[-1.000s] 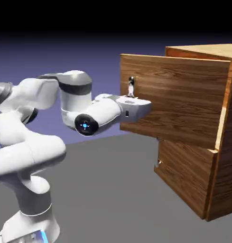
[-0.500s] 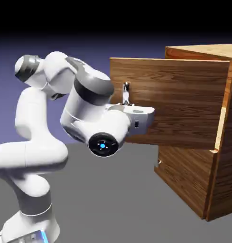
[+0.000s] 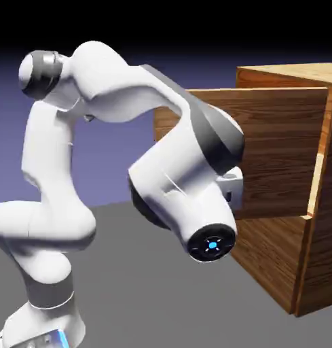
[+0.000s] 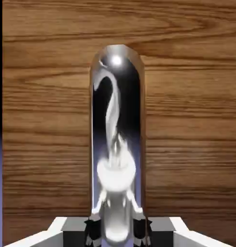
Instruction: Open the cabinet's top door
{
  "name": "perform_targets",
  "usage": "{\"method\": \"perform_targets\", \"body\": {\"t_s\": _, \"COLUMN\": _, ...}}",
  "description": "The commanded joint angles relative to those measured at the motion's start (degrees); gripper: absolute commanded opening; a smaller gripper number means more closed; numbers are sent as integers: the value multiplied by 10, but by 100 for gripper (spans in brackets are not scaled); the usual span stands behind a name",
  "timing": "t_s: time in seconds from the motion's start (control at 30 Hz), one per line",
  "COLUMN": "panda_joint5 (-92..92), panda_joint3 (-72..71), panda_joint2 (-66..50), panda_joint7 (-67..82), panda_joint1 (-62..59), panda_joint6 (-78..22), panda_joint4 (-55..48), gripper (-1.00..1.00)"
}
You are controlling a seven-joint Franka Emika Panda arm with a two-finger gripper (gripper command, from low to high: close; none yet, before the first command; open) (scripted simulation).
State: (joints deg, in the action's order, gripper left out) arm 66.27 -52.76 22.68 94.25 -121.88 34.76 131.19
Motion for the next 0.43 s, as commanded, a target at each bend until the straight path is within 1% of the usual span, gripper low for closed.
{"method": "perform_targets", "body": {"t_s": 0.0, "panda_joint5": -13, "panda_joint3": -9, "panda_joint2": -21, "panda_joint7": 0, "panda_joint1": -5, "panda_joint6": 6, "panda_joint4": -14, "gripper": -100}}
{"method": "perform_targets", "body": {"t_s": 0.2, "panda_joint5": -83, "panda_joint3": -57, "panda_joint2": -145, "panda_joint7": -21, "panda_joint1": -18, "panda_joint6": 46, "panda_joint4": -90, "gripper": -100}}
{"method": "perform_targets", "body": {"t_s": 0.4, "panda_joint5": -144, "panda_joint3": -78, "panda_joint2": -270, "panda_joint7": -66, "panda_joint1": 6, "panda_joint6": 82, "panda_joint4": -158, "gripper": -100}}
